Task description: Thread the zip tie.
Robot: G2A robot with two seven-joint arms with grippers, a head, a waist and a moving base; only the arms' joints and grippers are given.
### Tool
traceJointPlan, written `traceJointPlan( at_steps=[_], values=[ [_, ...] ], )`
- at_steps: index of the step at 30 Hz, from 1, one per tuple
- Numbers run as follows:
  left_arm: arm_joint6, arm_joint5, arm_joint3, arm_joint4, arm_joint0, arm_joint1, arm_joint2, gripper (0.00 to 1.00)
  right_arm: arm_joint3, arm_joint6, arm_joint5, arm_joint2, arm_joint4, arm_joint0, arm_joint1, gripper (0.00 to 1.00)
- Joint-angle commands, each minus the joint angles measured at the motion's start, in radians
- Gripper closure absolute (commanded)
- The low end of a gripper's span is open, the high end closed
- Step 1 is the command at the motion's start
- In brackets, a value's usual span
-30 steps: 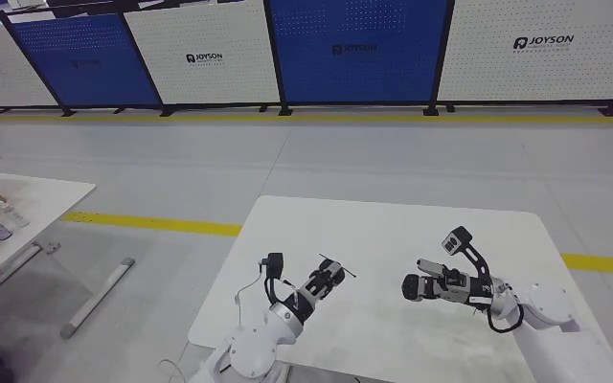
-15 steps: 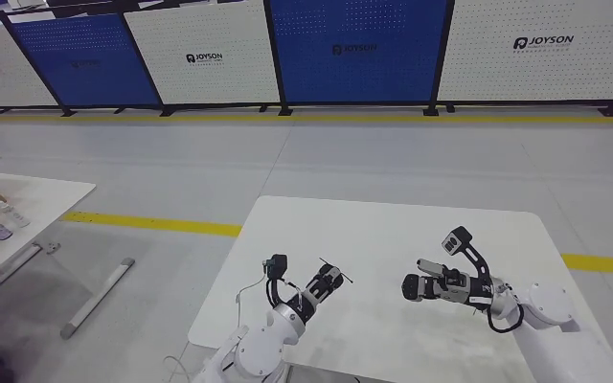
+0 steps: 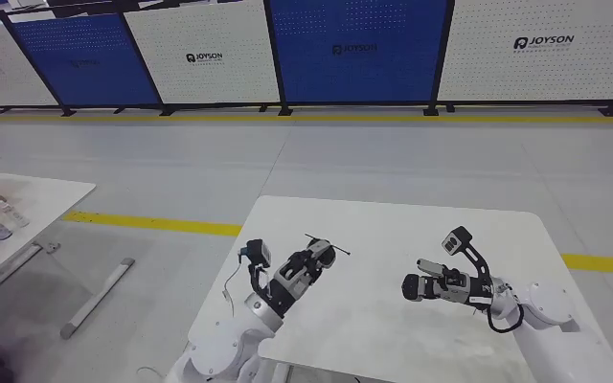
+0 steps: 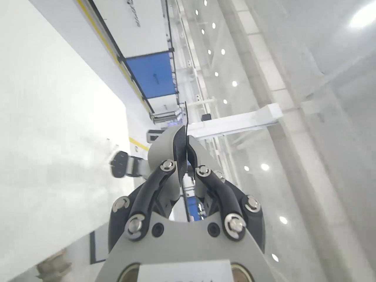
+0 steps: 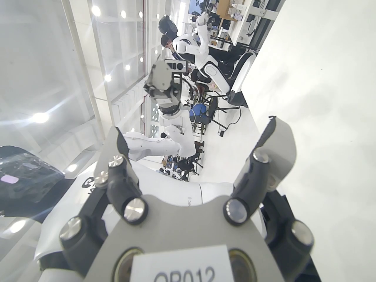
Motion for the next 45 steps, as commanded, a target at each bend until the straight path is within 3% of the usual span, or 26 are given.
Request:
traceJointPlan(
  at_steps=[1, 10, 13, 16, 18, 23, 25, 27, 38, 45],
  values=[
    [-0.012, -0.005, -0.015, 0.0, 0.019, 0.003, -0.031, 1.0, 0.0, 0.0, 0.0, 0.0, 0.0, 0.0, 0.0, 0.0],
    [-0.013, -0.001, -0.008, 0.008, 0.017, 0.003, -0.028, 1.0, 0.0, 0.0, 0.0, 0.0, 0.0, 0.0, 0.0, 0.0],
    [-0.006, 0.028, 0.032, 0.072, -0.005, 0.004, 0.001, 1.0, 0.0, 0.0, 0.0, 0.0, 0.0, 0.0, 0.0, 0.0],
    [-0.011, 0.084, 0.089, 0.124, -0.043, 0.005, 0.029, 1.0, 0.0, 0.0, 0.0, 0.0, 0.0, 0.0, 0.0, 0.0],
    [-0.006, 0.111, 0.141, 0.187, -0.073, 0.006, 0.054, 1.0, 0.0, 0.0, 0.0, 0.0, 0.0, 0.0, 0.0, 0.0],
    [-0.019, 0.164, 0.269, 0.216, -0.144, 0.002, 0.114, 1.0, 0.0, 0.0, 0.0, 0.0, 0.0, 0.0, 0.0, 0.0],
    [-0.067, 0.193, 0.307, 0.24, -0.161, 0.005, 0.133, 1.0, 0.0, 0.0, 0.0, 0.0, 0.0, 0.0, 0.0, 0.0],
    [-0.124, 0.218, 0.315, 0.247, -0.167, 0.008, 0.142, 1.0, 0.0, 0.0, 0.0, 0.0, 0.0, 0.0, 0.0, 0.0],
    [-0.122, 0.216, 0.317, 0.249, -0.167, 0.009, 0.142, 1.0, 0.0, 0.0, 0.0, 0.0, 0.0, 0.0, 0.0, 0.0],
    [-0.07, 0.194, 0.391, 0.282, -0.173, 0.012, 0.122, 1.0, 0.0, 0.0, 0.0, 0.0, 0.0, 0.0, 0.0, 0.0]
  ],
)
